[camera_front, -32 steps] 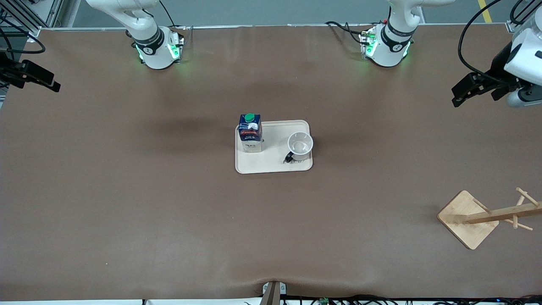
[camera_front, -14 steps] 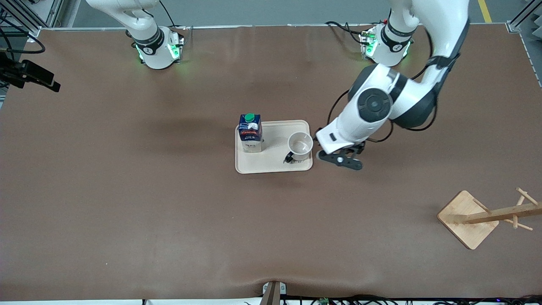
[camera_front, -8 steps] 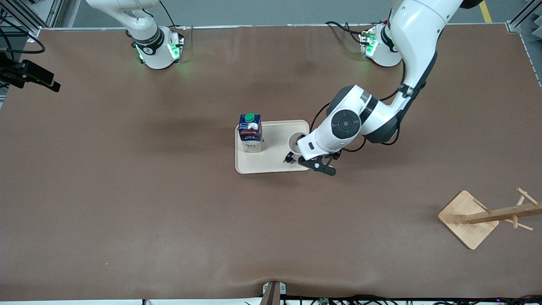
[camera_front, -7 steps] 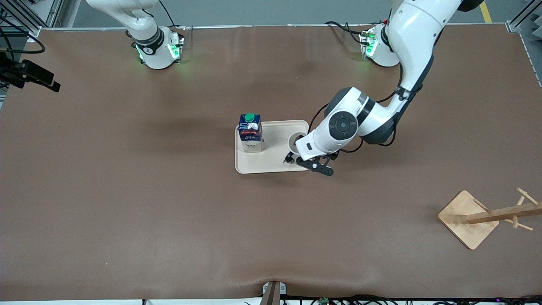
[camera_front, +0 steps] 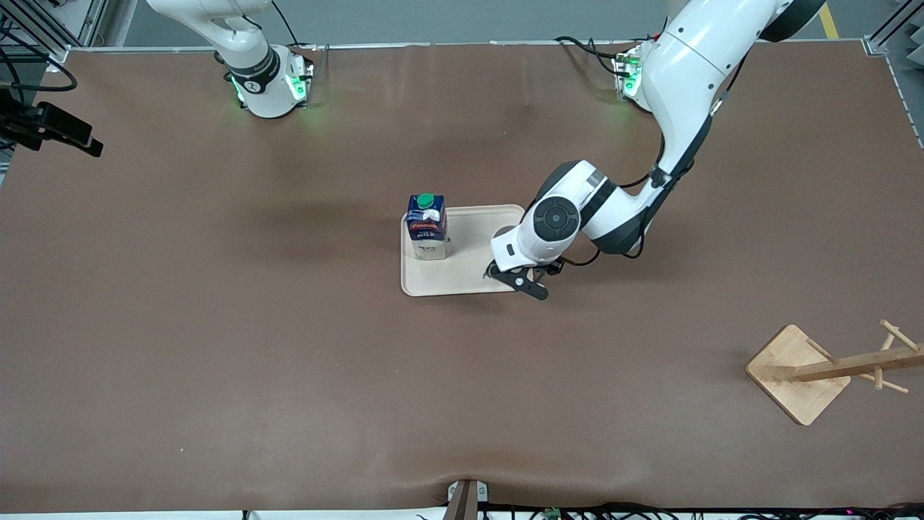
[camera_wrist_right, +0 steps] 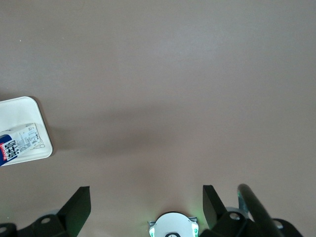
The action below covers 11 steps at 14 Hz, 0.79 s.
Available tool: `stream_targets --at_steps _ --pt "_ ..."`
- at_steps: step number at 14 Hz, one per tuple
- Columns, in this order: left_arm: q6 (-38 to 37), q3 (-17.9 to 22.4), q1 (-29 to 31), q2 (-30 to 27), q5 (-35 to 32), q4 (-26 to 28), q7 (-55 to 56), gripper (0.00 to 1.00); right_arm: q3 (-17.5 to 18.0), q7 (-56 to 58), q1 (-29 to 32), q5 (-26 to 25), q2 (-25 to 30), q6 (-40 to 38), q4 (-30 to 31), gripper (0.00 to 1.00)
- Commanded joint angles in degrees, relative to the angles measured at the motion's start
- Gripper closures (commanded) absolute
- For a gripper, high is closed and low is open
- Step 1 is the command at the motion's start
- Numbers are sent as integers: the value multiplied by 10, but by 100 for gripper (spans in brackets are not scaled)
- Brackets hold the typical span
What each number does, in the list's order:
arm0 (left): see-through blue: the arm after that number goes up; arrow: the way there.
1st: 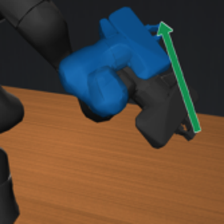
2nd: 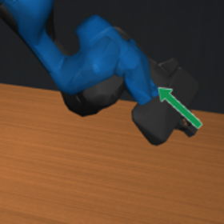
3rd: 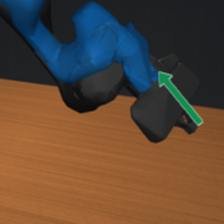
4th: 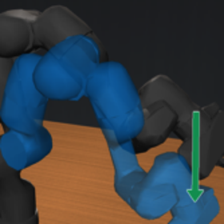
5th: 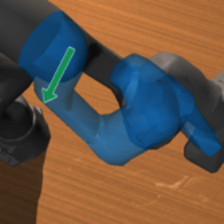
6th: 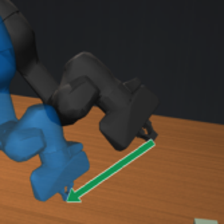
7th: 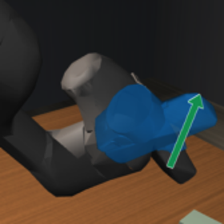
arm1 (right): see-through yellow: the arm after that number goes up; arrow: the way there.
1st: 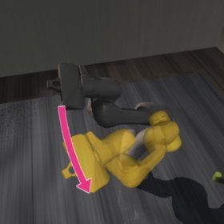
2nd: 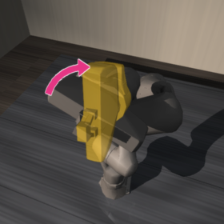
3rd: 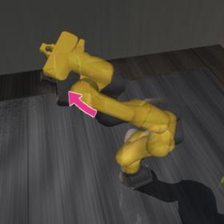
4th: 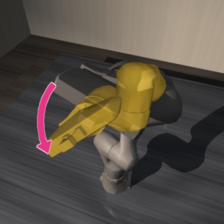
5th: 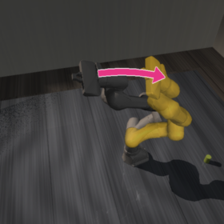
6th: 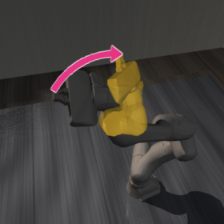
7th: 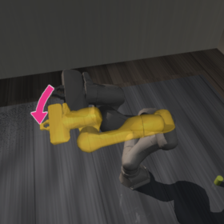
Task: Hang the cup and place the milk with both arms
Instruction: 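Close the left gripper on the white mug's rim and lift it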
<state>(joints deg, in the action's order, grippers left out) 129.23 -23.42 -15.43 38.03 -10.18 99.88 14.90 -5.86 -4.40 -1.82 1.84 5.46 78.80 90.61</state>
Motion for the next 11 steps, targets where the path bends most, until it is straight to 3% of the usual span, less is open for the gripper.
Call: stream_targets --at_steps 1,7,11 --pt "6 -2 0 -2 -14 -6 6 100 2 2 3 -2 14 0 11 0" --pt "-18 -5 10 -39 -5 -19 34 100 2 3 3 -2 14 1 11 0" --pt "-84 -4 40 -120 -5 -25 33 100 2 2 4 -2 14 1 8 0"
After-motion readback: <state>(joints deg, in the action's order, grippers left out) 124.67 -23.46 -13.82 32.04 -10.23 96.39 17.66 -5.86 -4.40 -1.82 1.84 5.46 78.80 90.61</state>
